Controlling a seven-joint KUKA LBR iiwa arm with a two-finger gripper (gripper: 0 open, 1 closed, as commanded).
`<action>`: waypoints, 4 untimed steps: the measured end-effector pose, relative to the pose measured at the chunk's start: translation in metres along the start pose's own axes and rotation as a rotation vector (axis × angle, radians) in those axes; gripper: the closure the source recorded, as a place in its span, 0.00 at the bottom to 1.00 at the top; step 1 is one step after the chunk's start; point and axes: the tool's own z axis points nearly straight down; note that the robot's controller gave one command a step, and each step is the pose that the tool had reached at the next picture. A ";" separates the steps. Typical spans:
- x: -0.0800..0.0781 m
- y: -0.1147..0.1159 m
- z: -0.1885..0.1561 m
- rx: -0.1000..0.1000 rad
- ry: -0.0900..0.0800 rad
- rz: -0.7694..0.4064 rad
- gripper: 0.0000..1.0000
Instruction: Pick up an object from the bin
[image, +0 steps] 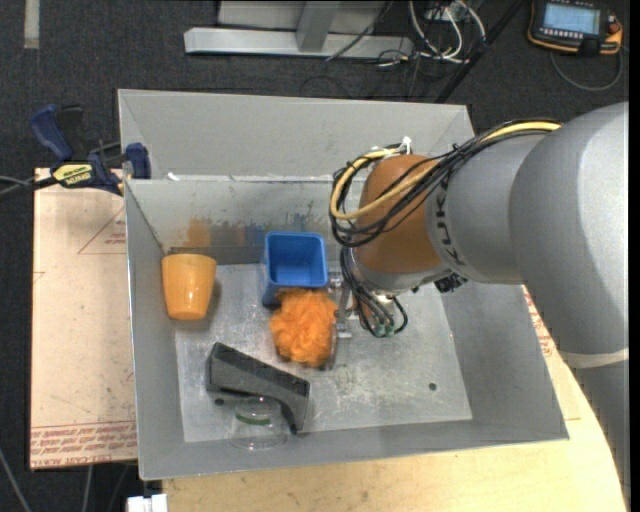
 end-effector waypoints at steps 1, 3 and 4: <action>0.040 0.010 0.000 -0.003 0.007 0.415 1.00; 0.045 0.039 -0.008 0.000 0.006 0.466 1.00; 0.051 0.079 -0.031 -0.002 0.006 0.438 1.00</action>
Offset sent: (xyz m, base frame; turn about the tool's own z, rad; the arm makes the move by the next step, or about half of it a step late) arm 0.0000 0.0000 0.0000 0.0000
